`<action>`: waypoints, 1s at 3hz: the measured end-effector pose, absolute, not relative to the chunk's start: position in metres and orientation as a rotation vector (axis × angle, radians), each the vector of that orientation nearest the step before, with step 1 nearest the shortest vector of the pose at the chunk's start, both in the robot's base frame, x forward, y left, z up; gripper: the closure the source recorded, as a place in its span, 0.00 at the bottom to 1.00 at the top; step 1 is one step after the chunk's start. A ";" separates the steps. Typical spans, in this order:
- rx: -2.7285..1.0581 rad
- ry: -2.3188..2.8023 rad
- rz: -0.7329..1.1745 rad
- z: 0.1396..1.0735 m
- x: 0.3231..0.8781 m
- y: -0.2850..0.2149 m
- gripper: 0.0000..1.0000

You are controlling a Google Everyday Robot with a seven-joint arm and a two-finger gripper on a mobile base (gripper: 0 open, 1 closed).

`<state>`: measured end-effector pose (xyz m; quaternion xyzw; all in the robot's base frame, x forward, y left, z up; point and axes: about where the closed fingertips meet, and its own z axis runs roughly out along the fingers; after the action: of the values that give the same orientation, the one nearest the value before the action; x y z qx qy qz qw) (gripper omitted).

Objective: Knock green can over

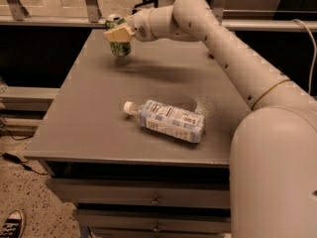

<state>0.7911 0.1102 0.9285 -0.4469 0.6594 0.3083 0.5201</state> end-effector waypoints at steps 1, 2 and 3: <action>-1.135 1.575 0.706 0.945 0.789 0.084 1.00; -1.358 1.646 0.580 0.945 0.768 0.044 1.00; -1.587 1.727 0.475 0.928 0.738 0.025 1.00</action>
Offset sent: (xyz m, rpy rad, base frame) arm -0.0743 -0.1244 -0.0022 -0.5532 0.0610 0.2926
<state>0.7379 0.0252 0.9276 -0.6171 0.6717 0.1848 0.3658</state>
